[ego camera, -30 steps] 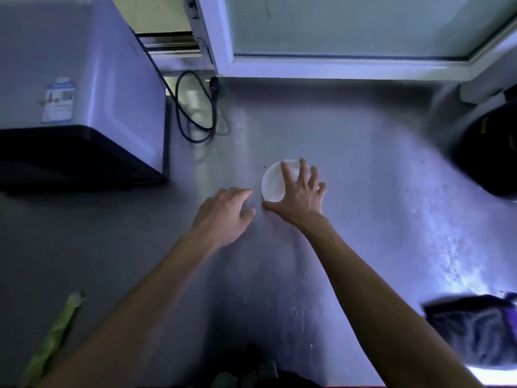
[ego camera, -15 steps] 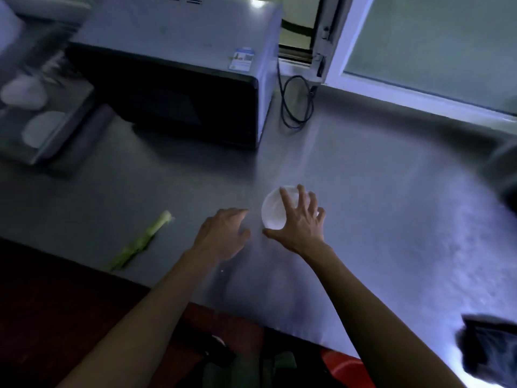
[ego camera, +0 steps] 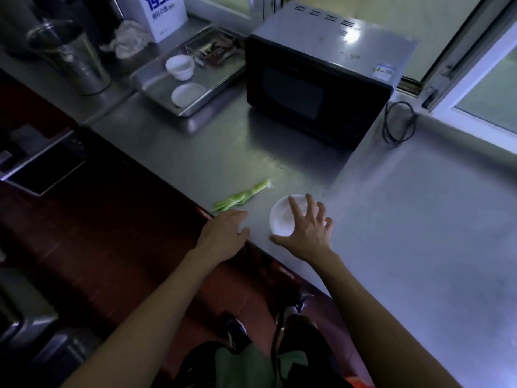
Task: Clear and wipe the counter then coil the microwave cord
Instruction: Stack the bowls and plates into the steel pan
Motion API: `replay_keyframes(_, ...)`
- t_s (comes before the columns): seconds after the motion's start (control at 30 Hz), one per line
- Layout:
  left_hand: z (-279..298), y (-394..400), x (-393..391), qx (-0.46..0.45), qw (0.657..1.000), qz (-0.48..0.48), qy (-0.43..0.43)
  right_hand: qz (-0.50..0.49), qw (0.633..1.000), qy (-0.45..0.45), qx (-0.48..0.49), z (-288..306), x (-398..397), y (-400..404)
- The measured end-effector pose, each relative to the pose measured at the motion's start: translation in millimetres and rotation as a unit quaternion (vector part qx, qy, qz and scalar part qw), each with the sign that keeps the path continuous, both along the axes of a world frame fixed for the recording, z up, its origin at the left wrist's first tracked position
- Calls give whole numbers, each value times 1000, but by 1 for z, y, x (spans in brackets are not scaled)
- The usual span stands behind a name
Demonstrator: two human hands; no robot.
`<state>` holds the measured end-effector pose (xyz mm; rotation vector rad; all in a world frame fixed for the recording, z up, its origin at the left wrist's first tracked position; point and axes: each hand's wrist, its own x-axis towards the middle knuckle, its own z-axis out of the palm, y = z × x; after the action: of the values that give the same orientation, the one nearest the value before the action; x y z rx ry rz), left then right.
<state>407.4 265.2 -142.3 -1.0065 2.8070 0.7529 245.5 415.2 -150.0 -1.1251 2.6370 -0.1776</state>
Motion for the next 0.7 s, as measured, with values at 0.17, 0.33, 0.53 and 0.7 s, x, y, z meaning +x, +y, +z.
replay_keyframes(0.17, -11, -9, 14, 2, 1000, 7, 9, 13, 1000, 7, 13, -4, 17, -8)
replay_keyframes(0.33, -26, -19, 4, 10, 1000, 0, -5, 19, 1000, 1, 24, -18, 13, -15)
replay_keyframes(0.53, -37, -44, -29, -22, 998, -20, -47, -6, 999, -24, 20, -40, -7, -31)
replay_keyframes(0.7, -52, -69, -66, -39, 995, -26, -85, -8, 999, -46, 21, -55, -18, -39)
